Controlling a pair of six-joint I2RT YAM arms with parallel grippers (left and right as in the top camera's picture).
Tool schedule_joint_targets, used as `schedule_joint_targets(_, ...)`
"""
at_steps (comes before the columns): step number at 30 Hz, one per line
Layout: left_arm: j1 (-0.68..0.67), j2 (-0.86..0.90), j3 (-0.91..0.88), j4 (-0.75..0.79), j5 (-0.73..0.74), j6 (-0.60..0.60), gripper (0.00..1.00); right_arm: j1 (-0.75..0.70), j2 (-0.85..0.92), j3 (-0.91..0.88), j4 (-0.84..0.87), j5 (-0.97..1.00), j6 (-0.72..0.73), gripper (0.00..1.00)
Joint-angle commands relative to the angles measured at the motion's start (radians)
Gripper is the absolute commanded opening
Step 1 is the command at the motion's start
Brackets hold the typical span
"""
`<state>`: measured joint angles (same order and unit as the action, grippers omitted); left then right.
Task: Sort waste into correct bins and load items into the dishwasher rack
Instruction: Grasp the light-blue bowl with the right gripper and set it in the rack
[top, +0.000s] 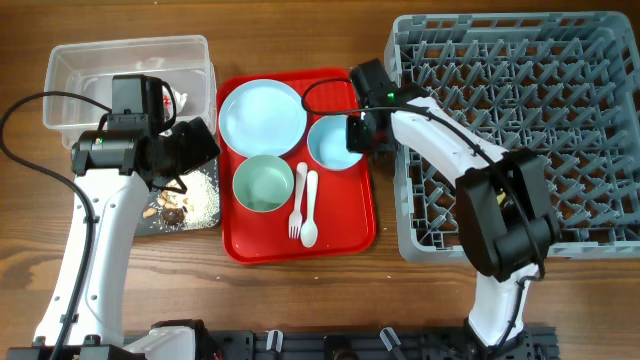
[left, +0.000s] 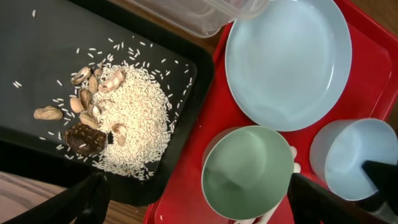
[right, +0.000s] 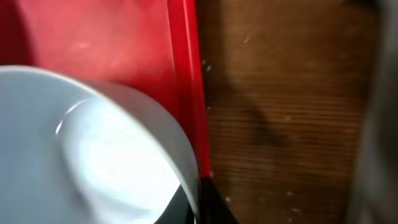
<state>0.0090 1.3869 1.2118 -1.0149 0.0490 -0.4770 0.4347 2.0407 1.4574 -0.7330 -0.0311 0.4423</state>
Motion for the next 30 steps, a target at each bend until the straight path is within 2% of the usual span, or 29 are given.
schedule_joint_targets(1,0.006,-0.014,0.002,-0.001,-0.016,-0.01,0.92,0.004,-0.12,0.003,0.0,0.108,0.002,0.04)
schedule_joint_targets(3,0.006,-0.014,0.002,-0.001,-0.016,-0.01,0.92,0.004,-0.216,0.003,0.0,0.201,0.001,0.04)
schedule_joint_targets(5,0.006,-0.014,0.002,-0.001,-0.016,-0.01,0.93,-0.002,-0.32,0.003,0.02,0.422,-0.045,0.04)
schedule_joint_targets(7,0.006,-0.014,0.002,0.0,-0.016,-0.01,0.93,-0.026,-0.386,0.003,0.108,0.596,-0.239,0.04)
schedule_joint_targets(11,0.006,-0.014,0.002,0.0,-0.017,-0.01,0.93,-0.095,-0.391,0.003,0.319,0.866,-0.634,0.04)
schedule_joint_targets(13,0.006,-0.014,0.002,0.002,-0.016,-0.01,0.93,-0.145,-0.379,0.003,0.447,0.869,-0.86,0.04)
schedule_joint_targets(15,0.006,-0.014,0.002,0.005,-0.017,-0.01,0.93,-0.182,-0.341,0.003,0.544,0.879,-0.992,0.04)
schedule_joint_targets(19,0.006,-0.014,0.002,0.004,-0.017,-0.01,0.93,-0.192,-0.229,0.003,0.644,0.975,-0.993,0.04)
schedule_joint_targets(23,0.006,-0.014,0.002,0.003,-0.016,-0.01,0.93,-0.189,-0.066,0.003,0.67,1.102,-0.929,0.04)
schedule_joint_targets(30,0.006,-0.014,0.002,0.004,-0.016,-0.01,0.93,-0.134,0.002,0.003,0.669,1.099,-0.884,0.04)
